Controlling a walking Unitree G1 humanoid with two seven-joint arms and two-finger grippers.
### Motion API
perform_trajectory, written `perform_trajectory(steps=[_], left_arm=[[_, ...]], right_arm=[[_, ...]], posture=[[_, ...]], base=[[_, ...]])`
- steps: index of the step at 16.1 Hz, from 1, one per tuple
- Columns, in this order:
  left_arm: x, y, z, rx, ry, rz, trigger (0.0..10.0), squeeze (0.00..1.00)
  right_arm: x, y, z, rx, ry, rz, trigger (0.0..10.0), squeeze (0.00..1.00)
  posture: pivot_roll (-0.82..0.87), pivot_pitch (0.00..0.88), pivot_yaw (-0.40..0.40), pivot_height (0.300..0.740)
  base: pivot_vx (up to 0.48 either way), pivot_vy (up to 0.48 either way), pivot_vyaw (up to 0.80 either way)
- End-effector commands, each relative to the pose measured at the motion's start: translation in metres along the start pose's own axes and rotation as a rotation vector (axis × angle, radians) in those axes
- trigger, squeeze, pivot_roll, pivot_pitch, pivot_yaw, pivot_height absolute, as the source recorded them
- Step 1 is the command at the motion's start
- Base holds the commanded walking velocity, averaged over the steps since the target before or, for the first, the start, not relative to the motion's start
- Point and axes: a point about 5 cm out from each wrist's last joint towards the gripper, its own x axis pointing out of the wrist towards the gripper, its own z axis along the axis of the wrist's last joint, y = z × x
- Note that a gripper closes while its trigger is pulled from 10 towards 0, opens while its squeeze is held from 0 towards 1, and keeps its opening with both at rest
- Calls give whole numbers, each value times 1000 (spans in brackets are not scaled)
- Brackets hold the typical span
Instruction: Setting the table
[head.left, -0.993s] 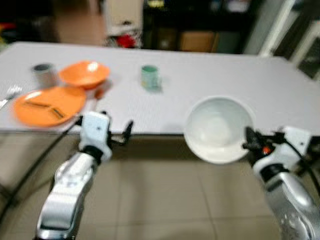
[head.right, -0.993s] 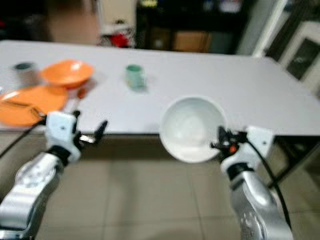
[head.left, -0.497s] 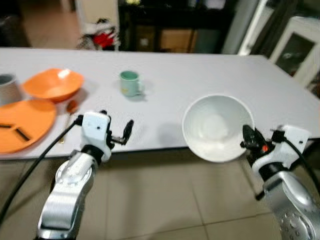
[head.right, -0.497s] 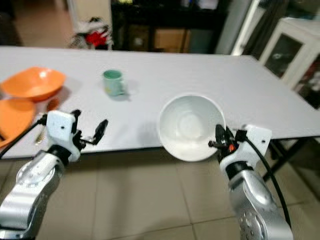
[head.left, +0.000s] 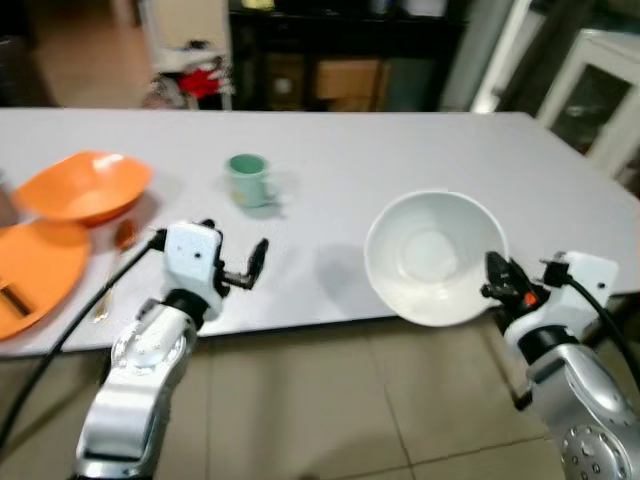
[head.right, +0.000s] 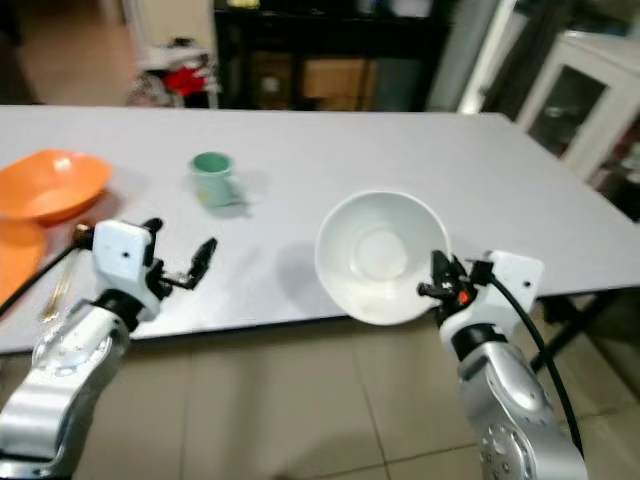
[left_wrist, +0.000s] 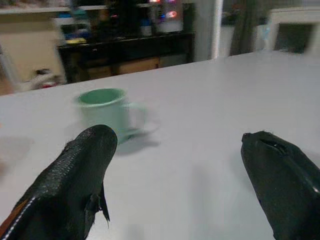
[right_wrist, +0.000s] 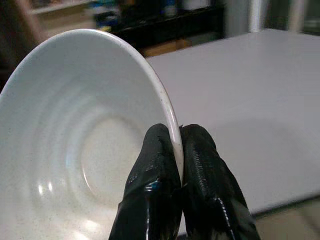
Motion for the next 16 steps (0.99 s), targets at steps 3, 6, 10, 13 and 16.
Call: perform_trajectory(steps=[3, 6, 10, 13, 16], left_arm=[[-1, 1, 1, 13, 1, -4, 10000, 0], [0, 1, 1, 13, 1, -3, 10000, 0], [0, 1, 2, 14, 1, -8, 10000, 0], [0, 1, 2, 14, 1, -10, 10000, 0], [0, 1, 2, 16, 2, -12, 10000, 0]], right_arm=[[1, 2, 8, 6, -38, 7, 10000, 0], [1, 2, 8, 9, -37, 6, 10000, 0], [2, 2, 8, 11, -39, 5, 10000, 0], [3, 3, 9, 15, -40, 5, 10000, 0], [3, 4, 8, 19, -38, 4, 10000, 0]], posture=[[12, 0, -55, 740], [13, 0, -54, 740], [14, 0, -53, 740], [15, 0, -52, 740], [18, 0, -51, 740]], base=[[319, 0, 0], [319, 0, 0], [318, 0, 0], [317, 0, 0], [316, 0, 0]])
